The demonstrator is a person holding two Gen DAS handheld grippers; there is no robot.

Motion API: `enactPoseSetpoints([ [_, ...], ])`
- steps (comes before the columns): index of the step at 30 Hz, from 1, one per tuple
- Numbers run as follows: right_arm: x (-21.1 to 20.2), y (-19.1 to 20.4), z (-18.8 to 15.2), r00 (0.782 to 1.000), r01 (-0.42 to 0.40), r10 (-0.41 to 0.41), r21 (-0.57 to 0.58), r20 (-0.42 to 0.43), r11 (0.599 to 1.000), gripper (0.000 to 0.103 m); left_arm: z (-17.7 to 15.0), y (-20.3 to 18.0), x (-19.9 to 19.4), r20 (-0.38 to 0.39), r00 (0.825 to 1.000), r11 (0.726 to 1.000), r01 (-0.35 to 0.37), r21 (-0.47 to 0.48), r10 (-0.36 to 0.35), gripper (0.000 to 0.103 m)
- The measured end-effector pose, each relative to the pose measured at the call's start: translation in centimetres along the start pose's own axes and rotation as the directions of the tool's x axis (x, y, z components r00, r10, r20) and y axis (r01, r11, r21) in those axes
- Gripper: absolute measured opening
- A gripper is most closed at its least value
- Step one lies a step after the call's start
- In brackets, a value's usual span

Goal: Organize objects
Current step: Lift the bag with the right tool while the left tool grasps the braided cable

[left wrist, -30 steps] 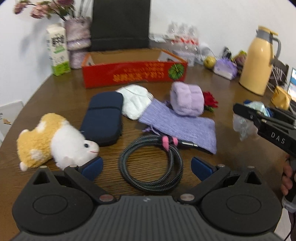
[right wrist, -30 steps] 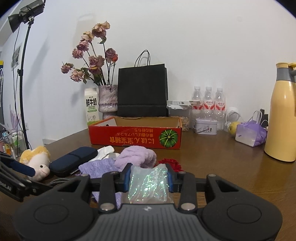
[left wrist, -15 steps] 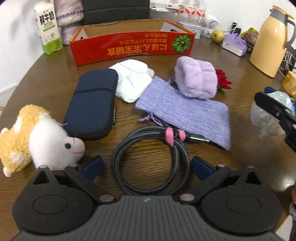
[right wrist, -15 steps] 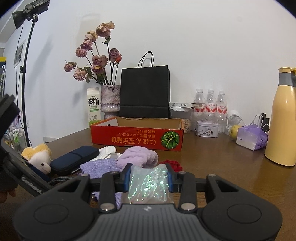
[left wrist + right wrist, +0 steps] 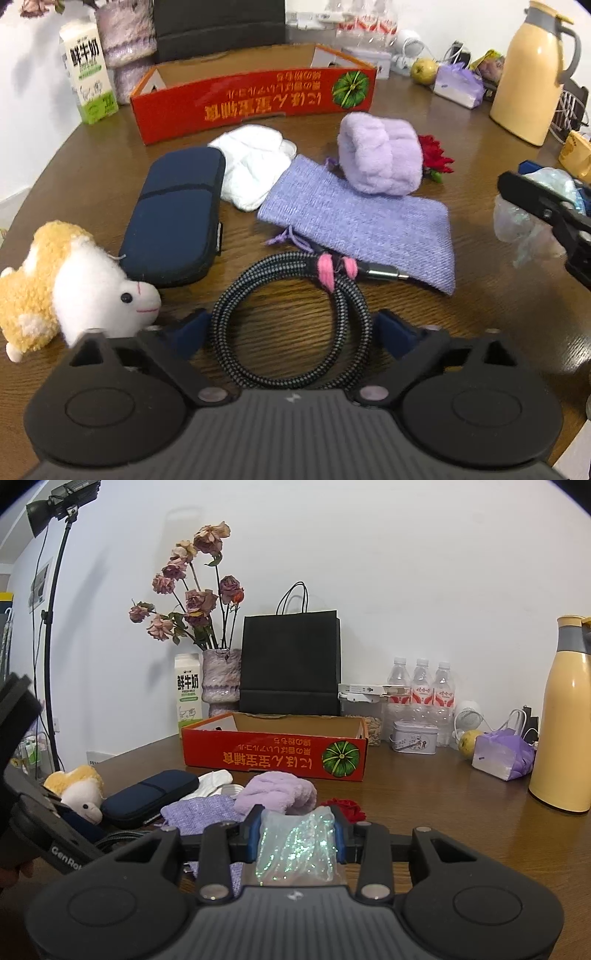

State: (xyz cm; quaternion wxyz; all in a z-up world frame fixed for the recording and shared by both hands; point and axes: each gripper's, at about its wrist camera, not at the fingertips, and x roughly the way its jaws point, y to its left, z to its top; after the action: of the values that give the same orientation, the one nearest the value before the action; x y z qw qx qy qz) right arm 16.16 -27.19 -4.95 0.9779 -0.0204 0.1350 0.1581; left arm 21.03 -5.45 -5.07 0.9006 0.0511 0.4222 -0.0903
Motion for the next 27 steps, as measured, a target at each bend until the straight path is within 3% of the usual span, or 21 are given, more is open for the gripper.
enactPoseSetpoints([
  [8,-0.2,0.0,0.0,1.000,0.004,-0.004,-0.002,0.008,1.000,0.035,-1.8,0.0,-0.8,0.092,0.995,0.999,-0.029,-0.031,0.032,0.090],
  [17,-0.3,0.0,0.0,1.000,0.010,-0.010,-0.008,0.013,1.000,0.035,-3.6,-0.1,-2.6,0.195,0.978,0.997,-0.061,-0.052,0.070,0.089],
  [27,-0.5,0.1,0.1,0.999,0.016,-0.016,-0.007,0.032,1.000,0.035,-3.2,0.1,-5.6,0.318,0.942,0.993,-0.087,-0.073,0.106,0.089],
])
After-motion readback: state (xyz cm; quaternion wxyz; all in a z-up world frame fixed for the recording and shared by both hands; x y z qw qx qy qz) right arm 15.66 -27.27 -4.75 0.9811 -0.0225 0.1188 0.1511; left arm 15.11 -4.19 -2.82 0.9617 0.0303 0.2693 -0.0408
